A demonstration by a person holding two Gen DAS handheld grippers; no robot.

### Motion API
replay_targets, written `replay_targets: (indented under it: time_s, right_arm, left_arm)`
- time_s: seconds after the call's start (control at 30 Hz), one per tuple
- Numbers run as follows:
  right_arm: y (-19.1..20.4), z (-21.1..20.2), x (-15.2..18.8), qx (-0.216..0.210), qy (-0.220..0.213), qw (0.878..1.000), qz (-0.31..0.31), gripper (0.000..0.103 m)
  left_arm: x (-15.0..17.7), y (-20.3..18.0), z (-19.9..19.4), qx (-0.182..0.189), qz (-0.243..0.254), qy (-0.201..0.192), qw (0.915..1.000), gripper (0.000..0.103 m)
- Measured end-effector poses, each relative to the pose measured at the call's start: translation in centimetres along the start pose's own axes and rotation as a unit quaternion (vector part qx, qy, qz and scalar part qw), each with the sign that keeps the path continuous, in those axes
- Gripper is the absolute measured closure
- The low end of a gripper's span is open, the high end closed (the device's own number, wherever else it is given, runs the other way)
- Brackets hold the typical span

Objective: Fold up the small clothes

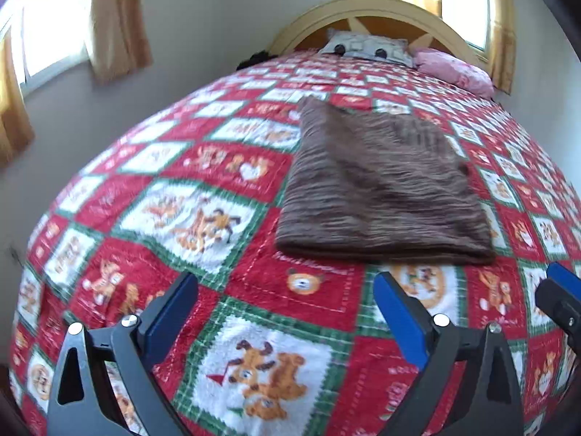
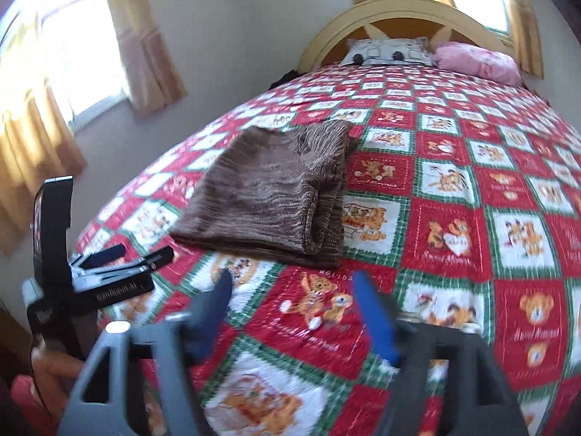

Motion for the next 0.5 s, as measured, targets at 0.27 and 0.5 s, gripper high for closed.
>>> replay_targets:
  time_s: [0.27,0.5]
  right_arm:
    - [-0.1,-2.0,1.2,0.029,0.012,0.999,0.031,0.030]
    - [-0.7,-3.4,3.2,0.064,0.048,0.996,0.047,0.030]
  left_arm:
    - [-0.4,-1.7,-3.8,0.007,0.023,-0.036,0.9991,0.000]
    - [0.6,-2.6,-4.9,0.035,-0.004,-0.016,0.9992,0.000]
Point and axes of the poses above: each gripper's, at about its wrist camera, not at the fingertips, and z roughly the way its jaws point, y to its left, x to its underside, the point moved 7 cm from there along z, roughly the way its jaws point, and after that the axes turned 7 degrees about -y, right-handed, at the moved point
